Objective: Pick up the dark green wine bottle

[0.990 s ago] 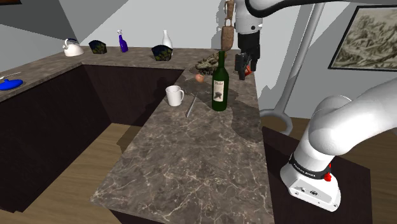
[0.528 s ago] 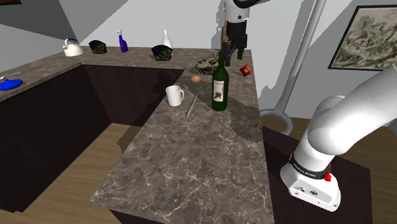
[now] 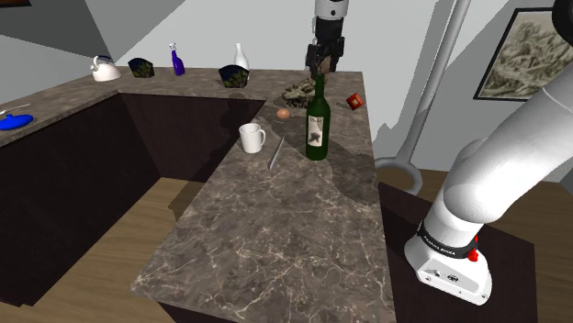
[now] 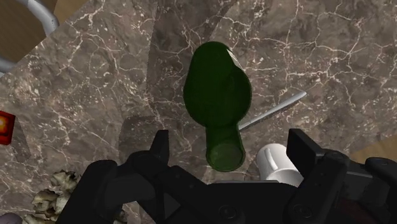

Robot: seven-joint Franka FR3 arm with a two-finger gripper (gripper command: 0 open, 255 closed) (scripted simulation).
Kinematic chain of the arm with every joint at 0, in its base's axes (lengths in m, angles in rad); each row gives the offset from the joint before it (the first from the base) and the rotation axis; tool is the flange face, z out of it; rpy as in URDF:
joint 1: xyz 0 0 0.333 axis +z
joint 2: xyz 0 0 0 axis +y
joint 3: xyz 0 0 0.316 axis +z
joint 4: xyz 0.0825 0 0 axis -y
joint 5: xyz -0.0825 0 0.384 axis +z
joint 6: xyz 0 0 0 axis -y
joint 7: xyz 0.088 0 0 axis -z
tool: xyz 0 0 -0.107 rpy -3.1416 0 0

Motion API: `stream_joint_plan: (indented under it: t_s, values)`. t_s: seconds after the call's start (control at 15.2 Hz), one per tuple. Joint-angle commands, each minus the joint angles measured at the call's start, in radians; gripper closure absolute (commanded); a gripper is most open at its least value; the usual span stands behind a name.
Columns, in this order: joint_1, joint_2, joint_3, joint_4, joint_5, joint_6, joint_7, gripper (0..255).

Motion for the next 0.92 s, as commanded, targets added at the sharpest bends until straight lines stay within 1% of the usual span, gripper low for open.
stream_joint_plan:
  t_s: [0.0,0.26,0.4,0.46,0.86]
  values:
    - [-0.001,0.004,-0.002,-0.018,0.0,0.026,0.0,0]
    - [-0.002,-0.001,-0.003,-0.077,-0.002,0.08,0.002,0]
    - [-0.002,-0.002,-0.003,-0.086,-0.002,0.088,0.003,0]
    - [-0.001,-0.001,-0.003,-0.086,-0.002,0.089,0.003,255]
    - [-0.001,-0.003,-0.002,-0.088,-0.002,0.088,0.004,255]
